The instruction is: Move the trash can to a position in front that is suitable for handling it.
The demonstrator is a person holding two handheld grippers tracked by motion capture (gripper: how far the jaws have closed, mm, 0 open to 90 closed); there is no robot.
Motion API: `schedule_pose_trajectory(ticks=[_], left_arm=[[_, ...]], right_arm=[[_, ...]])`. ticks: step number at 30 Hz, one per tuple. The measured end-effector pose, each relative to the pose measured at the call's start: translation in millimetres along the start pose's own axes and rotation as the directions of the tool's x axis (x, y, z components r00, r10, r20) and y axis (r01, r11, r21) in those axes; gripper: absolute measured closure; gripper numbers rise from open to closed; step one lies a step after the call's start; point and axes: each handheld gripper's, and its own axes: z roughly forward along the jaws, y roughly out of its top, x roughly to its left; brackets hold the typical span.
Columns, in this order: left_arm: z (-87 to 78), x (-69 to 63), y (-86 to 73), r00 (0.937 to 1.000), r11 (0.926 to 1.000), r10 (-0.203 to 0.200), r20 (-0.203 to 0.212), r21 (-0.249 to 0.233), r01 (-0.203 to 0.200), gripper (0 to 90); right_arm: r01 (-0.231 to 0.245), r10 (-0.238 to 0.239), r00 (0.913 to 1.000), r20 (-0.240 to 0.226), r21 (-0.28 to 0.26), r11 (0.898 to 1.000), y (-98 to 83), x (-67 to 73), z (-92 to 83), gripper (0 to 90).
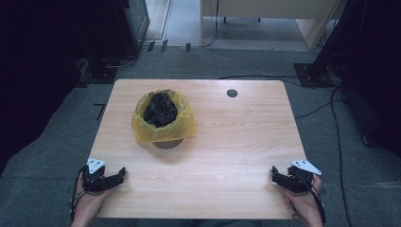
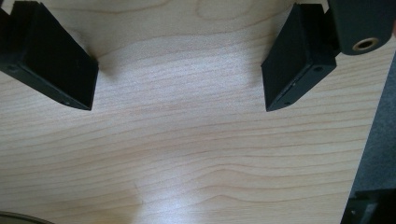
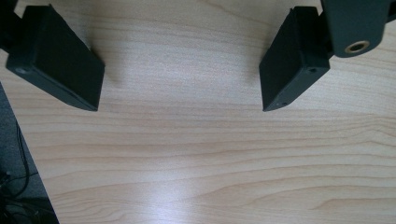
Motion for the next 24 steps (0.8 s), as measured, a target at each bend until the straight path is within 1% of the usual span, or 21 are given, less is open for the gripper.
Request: schedule_pose_trajectory(ticks=[3, 7, 9, 10, 11, 12, 13, 14, 15, 16, 17, 18, 19, 22, 24], left_arm=[[-0.4, 0.0, -0.2, 1.0, 1.0, -0.006, -0.006, -0.005, 0.006, 12.1], [0.1, -0.3, 0.5, 0.9999, 1.0, -0.008, -0.011, -0.006, 0.008, 12.5], [0.7, 0.3, 2.3, 0.9997, 0.9997, -0.023, -0.012, -0.005, 0.023, 13.4], [0.9, 1.9, 4.0, 0.9992, 0.9992, -0.04, -0.004, -0.004, 0.04, 14.3], [1.6, 3.1, 6.0, 0.998, 0.998, -0.062, 0.001, -0.005, 0.062, 14.8], [2.6, 3.2, 8.5, 0.9969, 0.9969, -0.079, -0.003, -0.007, 0.079, 14.9], [3.1, 2.7, 11.6, 0.9968, 0.9968, -0.08, -0.004, -0.005, 0.08, 14.9], [3.3, 1.2, 15.0, 0.9965, 0.9965, -0.083, -0.004, -0.011, 0.083, 16.2], [3.6, -1.1, 18.5, 0.996, 0.9957, -0.09, -0.002, -0.024, 0.09, 20.8], [4.1, -3.6, 22.4, 0.9959, 0.9955, -0.09, 0.0, -0.03, 0.09, 22.9], [6.1, -7.5, 28.3, 0.9964, 0.9957, -0.084, 0.011, -0.039, 0.085, 23.0], [7.2, -9.9, 31.3, 0.9966, 0.9959, -0.081, 0.015, -0.04, 0.082, 24.3], [9.2, -12.8, 35.3, 0.9971, 0.9962, -0.074, 0.017, -0.045, 0.074, 24.7], [16.3, -21.2, 48.1, 0.9965, 0.9945, -0.08, 0.026, -0.066, 0.081, 26.2], [19.7, -26.5, 55.7, 0.9967, 0.9936, -0.078, 0.022, -0.081, 0.079, 26.5]], right_arm=[[0.0, 0.0, 1.0, 0.0, -0.001, 1.0, 0.0, 0.1, 0.1, 13.8], [-0.003, 0.003, 1.0, 0.004, 0.0, 1.0, 0.2, 0.4, 0.1, 13.9], [-0.005, 0.005, 1.0, 0.007, -0.003, 1.0, 0.2, 0.9, 0.0, 15.3], [-0.006, 0.006, 0.9999, 0.011, -0.005, 1.0, 0.2, 1.1, -0.2, 16.8], [-0.008, 0.008, 0.9999, 0.015, -0.008, 1.0, 0.2, 1.6, -0.4, 19.0], [-0.006, 0.006, 0.9999, 0.015, -0.015, 1.0, 0.5, 2.5, -0.4, 22.2], [0.005, -0.005, 0.9998, 0.018, -0.019, 1.0, 1.0, 3.4, -0.5, 24.7], [0.008, -0.008, 0.9996, 0.027, -0.021, 1.0, 1.8, 5.4, -0.4, 25.7], [0.023, -0.022, 0.9991, 0.035, -0.023, 0.999, 3.0, 6.8, -0.1, 27.1], [0.031, -0.03, 0.9986, 0.044, -0.022, 0.999, 4.2, 8.8, -0.5, 28.9], [0.03, -0.029, 0.9984, 0.048, -0.03, 0.999, 5.5, 10.7, -1.2, 30.3], [0.018, -0.016, 0.999, 0.042, -0.039, 0.999, 8.2, 13.0, -2.4, 31.1], [0.016, -0.015, 0.9991, 0.039, -0.042, 0.999, 9.7, 14.3, -3.0, 32.6], [0.026, -0.024, 0.999, 0.037, -0.063, 0.998, 15.1, 19.8, -6.0, 36.4], [0.032, -0.029, 0.9991, 0.032, -0.076, 0.997, 19.8, 24.9, -8.2, 37.7]])
